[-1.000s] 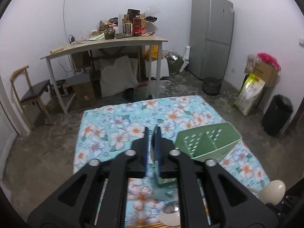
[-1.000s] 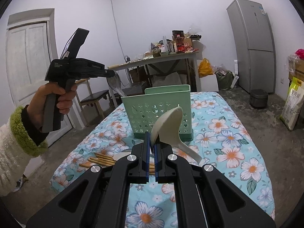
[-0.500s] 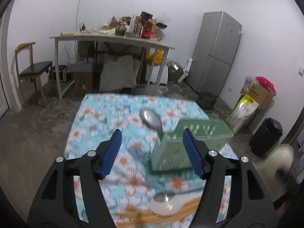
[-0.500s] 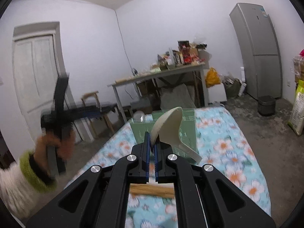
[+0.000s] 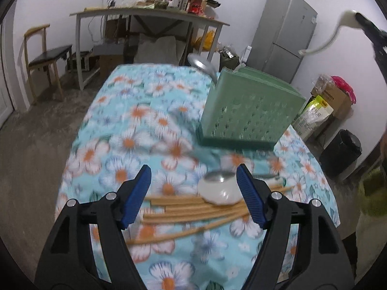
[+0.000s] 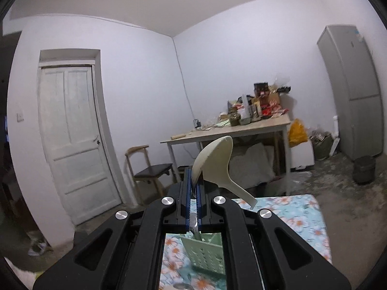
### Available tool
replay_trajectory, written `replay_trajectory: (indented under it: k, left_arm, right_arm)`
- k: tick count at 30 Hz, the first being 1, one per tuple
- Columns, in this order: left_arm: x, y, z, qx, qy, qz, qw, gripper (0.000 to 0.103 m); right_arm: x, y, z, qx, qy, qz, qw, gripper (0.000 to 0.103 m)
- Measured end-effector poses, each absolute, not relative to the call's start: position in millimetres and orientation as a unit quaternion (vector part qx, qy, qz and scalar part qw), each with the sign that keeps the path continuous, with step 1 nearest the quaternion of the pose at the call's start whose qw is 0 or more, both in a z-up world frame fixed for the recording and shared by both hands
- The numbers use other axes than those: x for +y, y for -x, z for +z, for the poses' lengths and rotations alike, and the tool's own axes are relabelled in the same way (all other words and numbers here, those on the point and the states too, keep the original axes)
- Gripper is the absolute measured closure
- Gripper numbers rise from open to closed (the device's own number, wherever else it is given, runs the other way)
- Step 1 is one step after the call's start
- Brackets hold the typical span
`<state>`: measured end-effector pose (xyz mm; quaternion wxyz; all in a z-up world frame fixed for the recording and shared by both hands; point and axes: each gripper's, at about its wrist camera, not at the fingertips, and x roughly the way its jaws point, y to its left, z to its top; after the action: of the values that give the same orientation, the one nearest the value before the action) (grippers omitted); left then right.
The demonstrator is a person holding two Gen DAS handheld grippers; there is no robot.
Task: Organize utensils
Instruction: 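Lower the cream ladle into the green caddy and open the right tool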
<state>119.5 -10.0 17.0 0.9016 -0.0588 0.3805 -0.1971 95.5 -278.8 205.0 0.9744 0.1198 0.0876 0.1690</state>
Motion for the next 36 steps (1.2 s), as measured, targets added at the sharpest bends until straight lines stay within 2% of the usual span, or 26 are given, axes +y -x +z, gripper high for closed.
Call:
replay_trajectory:
  k: [9, 16, 23, 31, 36]
  left_arm:
    - [-5, -108, -4, 0.401, 0.060, -0.218, 0.888, 0.032]
    - [0, -103, 0, 0.378, 0.074, -0.229, 0.894, 0.020]
    - [4, -102, 2, 0.368, 0.078, -0.227, 0.898, 0.017]
    - [6, -97, 6, 0.352, 0.069, -0.228, 0.905, 0.013]
    - [7, -97, 7, 0.352, 0.080, -0.225, 0.905, 0.012]
  right_arm:
    - [-289, -125, 164, 0.148, -0.159, 0.161, 0.963, 0.099]
    - [-288, -122, 171, 0.138, -0.154, 0.159, 0.965, 0.099]
    - [-284, -106, 184, 0.134, -0.156, 0.170, 0.964, 0.099]
    - [-286, -132, 159, 0.185, -0.162, 0.146, 0.958, 0.099]
    - [-284, -166, 132, 0.257, -0.163, 0.109, 0.946, 0.095]
